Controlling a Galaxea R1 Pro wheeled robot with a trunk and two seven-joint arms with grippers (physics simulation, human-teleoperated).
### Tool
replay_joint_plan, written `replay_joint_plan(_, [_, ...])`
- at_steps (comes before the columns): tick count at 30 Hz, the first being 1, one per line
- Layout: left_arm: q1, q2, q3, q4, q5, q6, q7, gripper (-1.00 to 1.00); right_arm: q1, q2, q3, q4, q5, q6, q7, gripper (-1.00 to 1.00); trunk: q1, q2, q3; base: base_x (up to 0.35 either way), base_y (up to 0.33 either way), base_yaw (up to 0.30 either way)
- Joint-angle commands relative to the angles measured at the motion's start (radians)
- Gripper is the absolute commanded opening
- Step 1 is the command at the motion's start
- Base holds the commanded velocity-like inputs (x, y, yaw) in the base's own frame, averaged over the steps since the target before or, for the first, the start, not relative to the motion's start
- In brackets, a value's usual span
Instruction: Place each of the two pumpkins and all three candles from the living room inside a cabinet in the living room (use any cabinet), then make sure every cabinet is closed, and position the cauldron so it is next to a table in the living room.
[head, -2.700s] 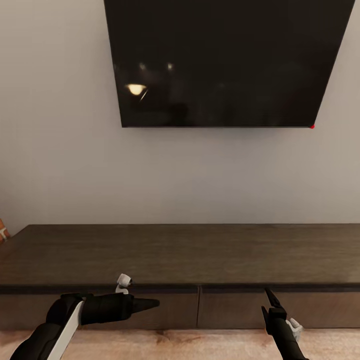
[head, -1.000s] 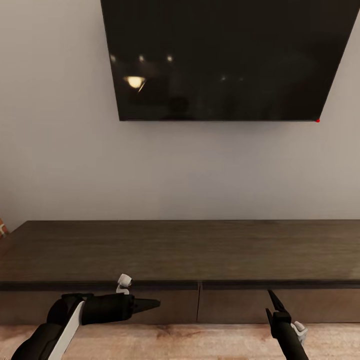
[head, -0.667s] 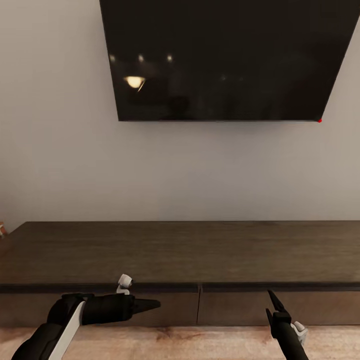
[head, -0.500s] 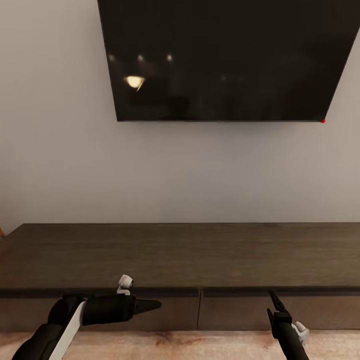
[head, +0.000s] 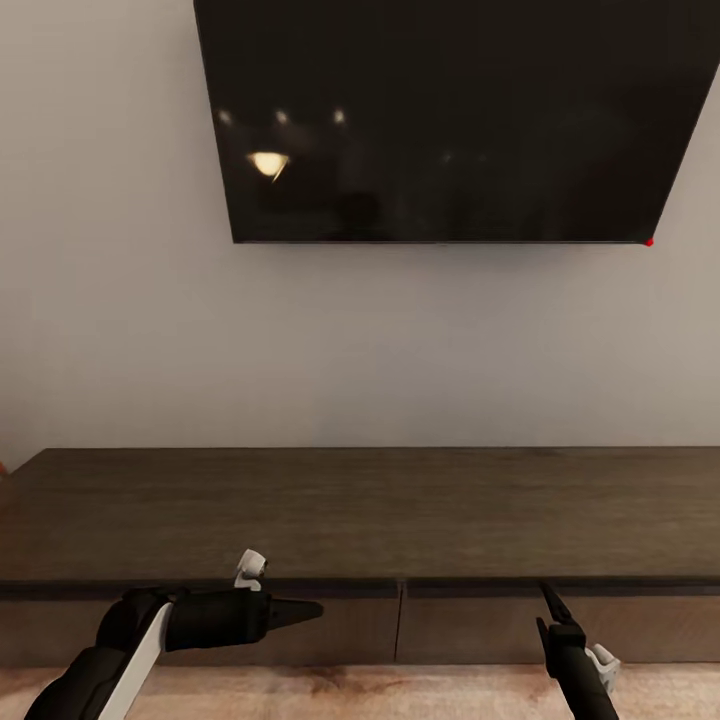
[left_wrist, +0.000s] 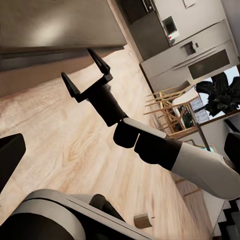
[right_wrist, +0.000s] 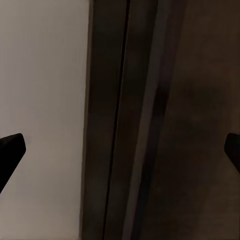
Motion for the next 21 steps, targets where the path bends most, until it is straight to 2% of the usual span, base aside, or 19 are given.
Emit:
replay_joint_plan(1, [-0.001, 0.001, -0.004, 0.0, 0.003, 0.006, 0.0, 1.0, 0.0, 0.0, -0.001, 0.001, -0.011, 0.01, 0.003, 1.0, 0.0, 0.0, -0.001, 0.115, 0.0, 0.0])
replay_joint_plan(13, [-0.001, 0.001, -0.008, 0.0, 0.004, 0.006, 0.0, 1.0, 0.0, 0.0, -0.001, 0.004, -0.012, -0.007, -0.012, 1.0, 0.0, 0.0, -0.001, 0.019, 0.0, 0.0])
replay_joint_plan(21, [-0.001, 0.001, -0.01, 0.0, 0.004, 0.006, 0.0, 1.0, -0.001, -0.004, -0.001, 0.004, -0.012, -0.009, -0.014, 1.0, 0.0, 0.0, -0.001, 0.084, 0.0, 0.0])
